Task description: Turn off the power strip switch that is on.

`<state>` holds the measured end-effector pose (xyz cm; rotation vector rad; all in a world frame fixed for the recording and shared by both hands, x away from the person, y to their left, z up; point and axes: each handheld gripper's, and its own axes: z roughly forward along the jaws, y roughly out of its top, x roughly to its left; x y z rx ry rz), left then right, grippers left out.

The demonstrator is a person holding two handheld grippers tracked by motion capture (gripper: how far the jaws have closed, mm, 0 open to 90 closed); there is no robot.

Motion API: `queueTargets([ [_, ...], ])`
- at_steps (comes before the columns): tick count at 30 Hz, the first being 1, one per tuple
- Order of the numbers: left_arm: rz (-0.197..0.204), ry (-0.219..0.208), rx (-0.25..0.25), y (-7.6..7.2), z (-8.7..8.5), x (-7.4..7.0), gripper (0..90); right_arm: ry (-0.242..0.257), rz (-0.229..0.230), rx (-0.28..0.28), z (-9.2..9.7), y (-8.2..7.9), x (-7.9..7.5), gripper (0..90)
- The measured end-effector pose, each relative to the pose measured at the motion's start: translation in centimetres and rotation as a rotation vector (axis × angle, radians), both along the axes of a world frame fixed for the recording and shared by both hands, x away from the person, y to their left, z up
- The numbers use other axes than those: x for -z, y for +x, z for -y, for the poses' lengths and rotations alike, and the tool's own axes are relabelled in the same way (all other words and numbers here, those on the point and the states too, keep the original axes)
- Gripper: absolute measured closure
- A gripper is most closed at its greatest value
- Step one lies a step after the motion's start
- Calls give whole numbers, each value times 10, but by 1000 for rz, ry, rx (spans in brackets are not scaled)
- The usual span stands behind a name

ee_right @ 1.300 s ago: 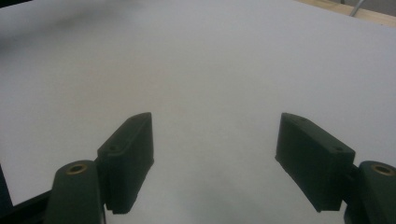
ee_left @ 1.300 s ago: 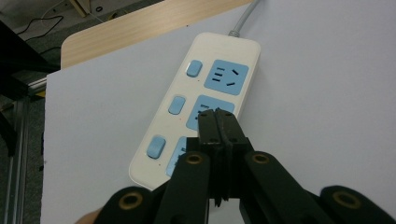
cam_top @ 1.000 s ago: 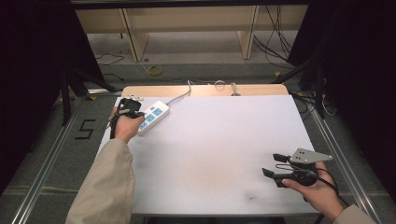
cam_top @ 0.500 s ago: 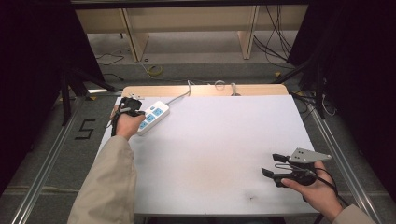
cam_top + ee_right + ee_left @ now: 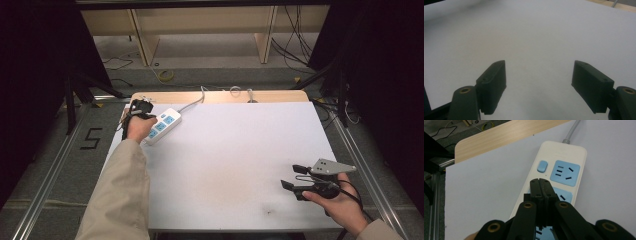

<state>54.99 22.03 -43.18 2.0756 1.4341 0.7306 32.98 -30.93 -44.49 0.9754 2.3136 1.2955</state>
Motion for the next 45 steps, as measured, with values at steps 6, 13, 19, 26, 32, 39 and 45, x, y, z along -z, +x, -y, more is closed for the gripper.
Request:
queueTargets([
  [6, -3, -1, -27, 5, -2, 8, 898, 0, -1, 1, 0, 0, 0, 279],
  [13, -14, -1, -13, 11, -1, 15, 898, 3, 0, 0, 1, 0, 0, 279],
  [19, -24, 0, -29, 16, -3, 21, 898, 0, -4, -4, 1, 0, 0, 279],
  [26, -33, -3, -34, 18, -2, 26, 898, 0, -9, -5, 0, 0, 0, 279],
  [32, -31, -13, -34, 21, -2, 26, 899, 0, -8, -7, 0, 0, 0, 279],
  [39, -26, 14, -31, 21, 3, 26, 899, -3, -12, -12, 0, 0, 1, 278],
  [45, -33, -3, -50, 21, 2, 26, 900, -6, -15, -17, 0, 0, 1, 278],
])
